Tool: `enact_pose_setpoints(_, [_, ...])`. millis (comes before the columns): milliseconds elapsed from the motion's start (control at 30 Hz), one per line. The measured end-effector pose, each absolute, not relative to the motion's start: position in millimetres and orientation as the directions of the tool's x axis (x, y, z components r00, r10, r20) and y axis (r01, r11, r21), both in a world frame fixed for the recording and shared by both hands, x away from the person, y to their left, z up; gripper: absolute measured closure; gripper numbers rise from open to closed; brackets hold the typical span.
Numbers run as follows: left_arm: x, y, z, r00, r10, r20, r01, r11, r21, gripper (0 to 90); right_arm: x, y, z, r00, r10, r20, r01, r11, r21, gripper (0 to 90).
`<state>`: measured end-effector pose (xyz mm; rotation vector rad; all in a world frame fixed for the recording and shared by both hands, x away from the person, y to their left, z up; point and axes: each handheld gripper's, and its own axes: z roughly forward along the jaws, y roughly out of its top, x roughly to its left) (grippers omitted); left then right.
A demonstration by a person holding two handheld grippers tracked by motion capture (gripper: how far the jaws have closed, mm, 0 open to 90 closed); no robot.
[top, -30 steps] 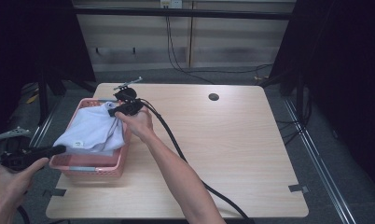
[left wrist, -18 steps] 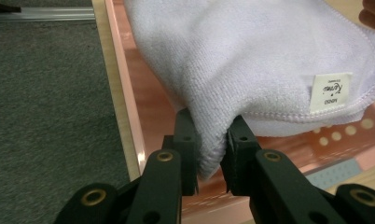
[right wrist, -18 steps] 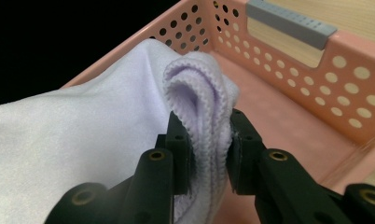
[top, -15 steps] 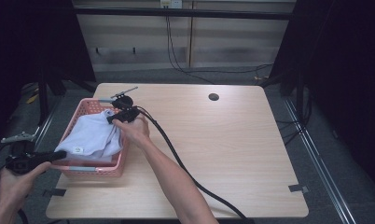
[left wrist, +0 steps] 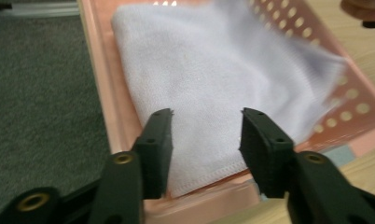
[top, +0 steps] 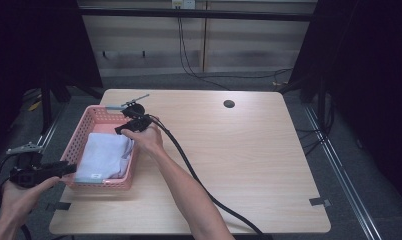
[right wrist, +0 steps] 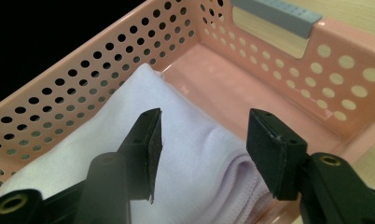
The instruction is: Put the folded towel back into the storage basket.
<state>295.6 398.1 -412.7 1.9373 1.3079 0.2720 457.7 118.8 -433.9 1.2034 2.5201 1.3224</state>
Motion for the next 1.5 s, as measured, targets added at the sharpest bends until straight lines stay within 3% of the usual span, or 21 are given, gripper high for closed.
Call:
enact_pose_setpoints(333, [293.1,381.1,-409.0,0.486,0.838,-0.249,0.671,-0.175,0.721,49.2,455.8,105.1,-427.8,-0.724,0.621,0.299,0.591,0.337,0.733,39.9])
enact_pose_setpoints(500, [288.9,370.1,-407.4,0.482,0.839,-0.254,0.654,-0.151,0.742,47.1,451.0,88.1,-423.1,-0.763,0.565,0.313,0.562,0.342,0.753,38.3])
enact_pose_setpoints(867, [285.2,329.3,-403.1,0.524,0.818,-0.239,0.615,-0.169,0.77,43.3,430.2,36.8,-416.4,-0.788,0.538,0.299,0.522,0.328,0.787,37.4])
enact_pose_setpoints(1333, [263.2,252.4,-406.6,0.603,0.766,-0.221,0.544,-0.192,0.817,40.7,387.5,-49.3,-408.0,-0.801,0.537,0.264,0.475,0.304,0.826,38.3])
enact_pose_setpoints(1500, [254.4,216.6,-416.5,0.662,0.726,-0.185,0.525,-0.273,0.806,36.4,364.3,-77.6,-414.6,-0.801,0.547,0.245,0.461,0.303,0.834,36.7])
